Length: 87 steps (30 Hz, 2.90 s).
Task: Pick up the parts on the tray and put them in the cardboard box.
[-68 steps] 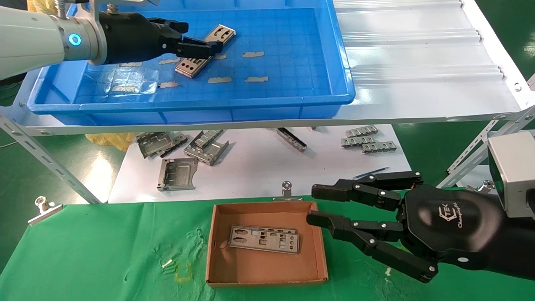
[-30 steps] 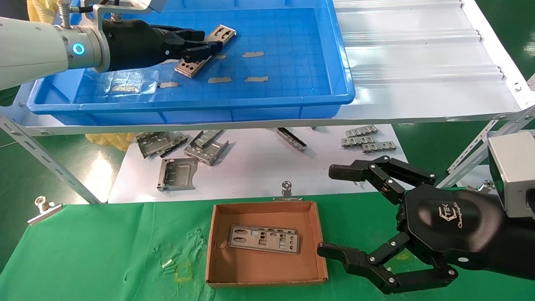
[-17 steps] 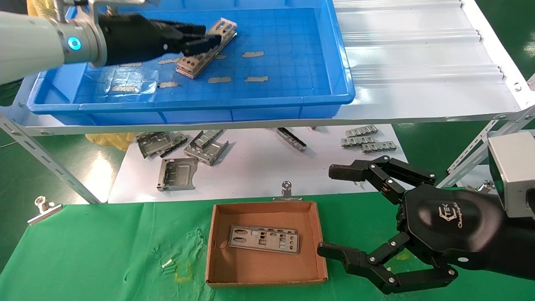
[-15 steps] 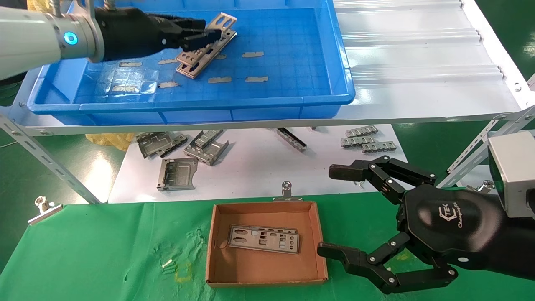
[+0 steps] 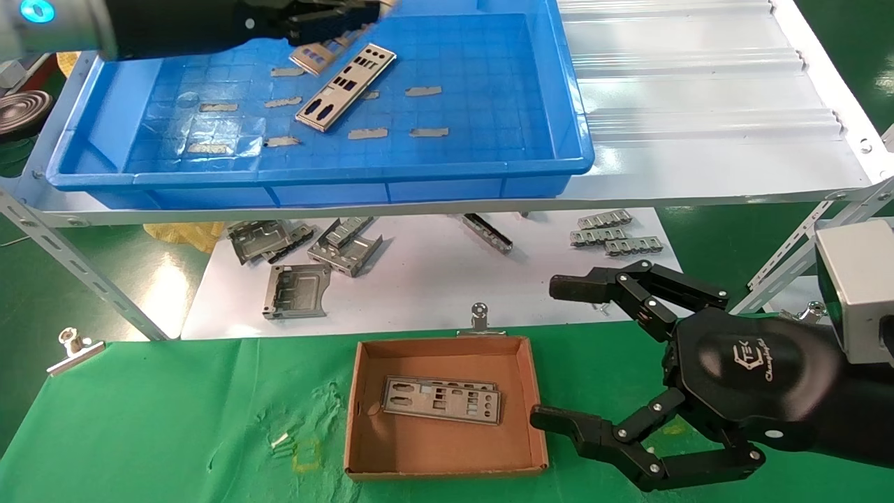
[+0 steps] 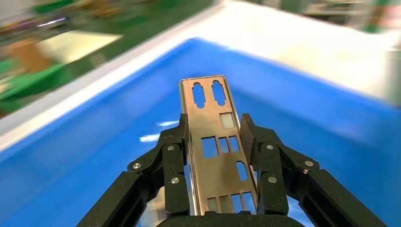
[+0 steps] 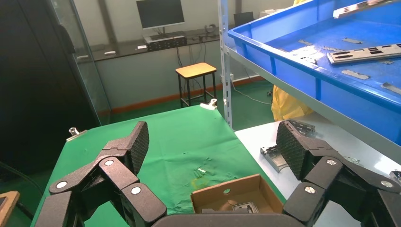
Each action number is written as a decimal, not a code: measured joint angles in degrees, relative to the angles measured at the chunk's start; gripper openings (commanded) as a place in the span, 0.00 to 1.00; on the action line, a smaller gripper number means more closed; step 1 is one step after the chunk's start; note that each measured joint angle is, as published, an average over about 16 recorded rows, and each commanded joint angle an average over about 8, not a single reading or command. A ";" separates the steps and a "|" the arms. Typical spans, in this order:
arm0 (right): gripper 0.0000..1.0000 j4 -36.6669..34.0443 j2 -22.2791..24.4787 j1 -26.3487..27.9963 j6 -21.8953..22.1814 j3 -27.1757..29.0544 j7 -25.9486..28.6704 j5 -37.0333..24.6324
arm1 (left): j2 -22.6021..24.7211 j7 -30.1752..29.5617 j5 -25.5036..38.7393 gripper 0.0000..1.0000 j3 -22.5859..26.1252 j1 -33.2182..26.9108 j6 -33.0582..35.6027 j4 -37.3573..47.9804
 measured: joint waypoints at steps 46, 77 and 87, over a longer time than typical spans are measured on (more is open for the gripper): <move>1.00 0.00 0.00 0.00 0.00 0.00 0.00 0.00 | 1.84 26.23 -7.59 0.00 18.83 33.60 -1.21 -20.96; 1.00 0.00 0.00 0.00 0.00 0.00 0.00 0.00 | 5.09 31.92 -9.93 1.00 17.29 29.45 6.71 -5.30; 1.00 -0.01 0.01 -0.01 0.02 0.00 0.00 0.01 | 3.84 27.22 -13.15 1.00 15.68 29.51 15.42 -3.00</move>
